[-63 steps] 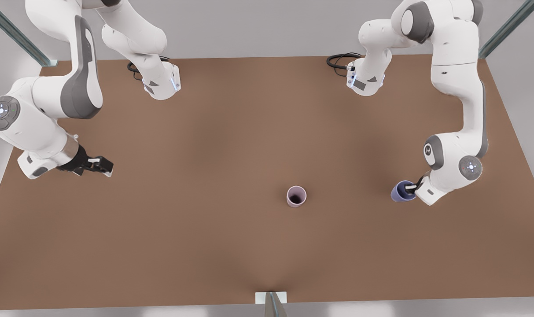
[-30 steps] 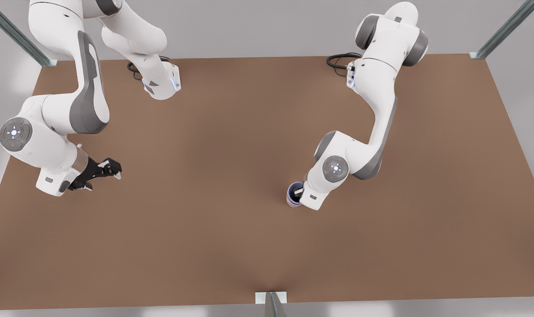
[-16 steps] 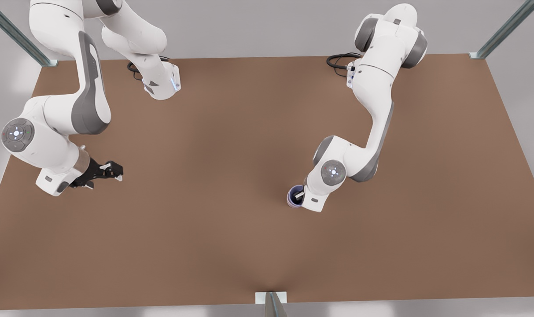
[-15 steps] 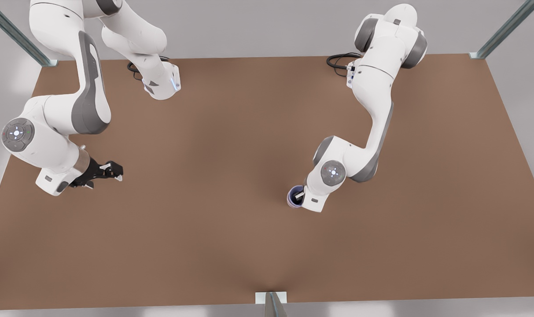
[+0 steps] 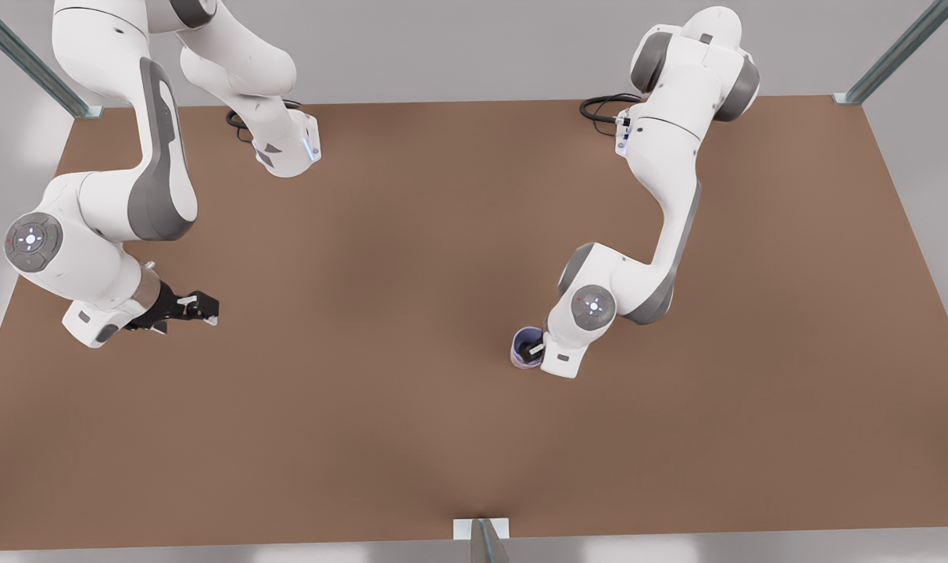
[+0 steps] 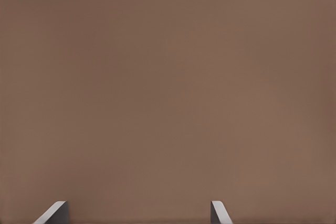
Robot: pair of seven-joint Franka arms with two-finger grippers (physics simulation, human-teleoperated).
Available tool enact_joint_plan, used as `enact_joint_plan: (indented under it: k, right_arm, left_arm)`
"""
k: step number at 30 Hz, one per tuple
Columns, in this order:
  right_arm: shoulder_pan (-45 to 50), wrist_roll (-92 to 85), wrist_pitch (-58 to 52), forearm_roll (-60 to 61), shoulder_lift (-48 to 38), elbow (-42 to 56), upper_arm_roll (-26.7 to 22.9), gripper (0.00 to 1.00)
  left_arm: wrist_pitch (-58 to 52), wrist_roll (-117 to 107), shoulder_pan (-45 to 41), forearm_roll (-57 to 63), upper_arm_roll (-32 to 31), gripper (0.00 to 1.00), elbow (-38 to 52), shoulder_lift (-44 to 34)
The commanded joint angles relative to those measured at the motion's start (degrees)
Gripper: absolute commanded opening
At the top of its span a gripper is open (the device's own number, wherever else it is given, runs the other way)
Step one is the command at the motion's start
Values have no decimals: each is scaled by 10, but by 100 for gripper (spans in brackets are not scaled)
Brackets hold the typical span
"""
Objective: Stack the cups, with the pink cup at the bottom and the purple cup at the top
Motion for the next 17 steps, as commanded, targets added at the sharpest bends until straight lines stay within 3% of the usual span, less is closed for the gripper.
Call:
enact_joint_plan:
  k: [1, 4, 7, 8, 10, 11, 13, 16, 17]
  right_arm:
    - [0, 40, -3, 1, -1, 0, 0, 100]
    - [0, 39, -3, 1, 0, 0, 0, 100]
    - [0, 39, 1, 1, 1, 2, 0, 100]
    - [0, 39, 1, 1, 0, 5, 0, 100]
    - [0, 64, -7, 2, -7, 15, -1, 100]
    - [0, 82, -11, 3, -15, 13, -1, 100]
    - [-1, 85, -17, 13, -28, 10, -1, 100]
    - [-2, 80, -21, 15, -44, 4, -5, 100]
    - [46, 78, -21, 15, -52, 0, -65, 100]
  left_arm:
    - [-7, -23, 2, 3, 0, 100, 0, -3]
    - [-19, -20, 6, 1, 0, 100, 0, -23]
    - [-161, 39, 40, 2, 8, 100, 5, -116]
    - [-229, 116, 61, 3, 21, 100, 8, -153]
    - [-315, 506, 69, 37, 113, 100, 7, -213]
    - [-335, 612, 71, 85, 114, 100, 6, -235]
    - [-327, 609, 85, 81, 114, 100, -14, -271]
    - [-334, 609, 86, 81, 115, 100, -8, -265]
    - [-335, 609, 86, 81, 115, 100, -8, -264]
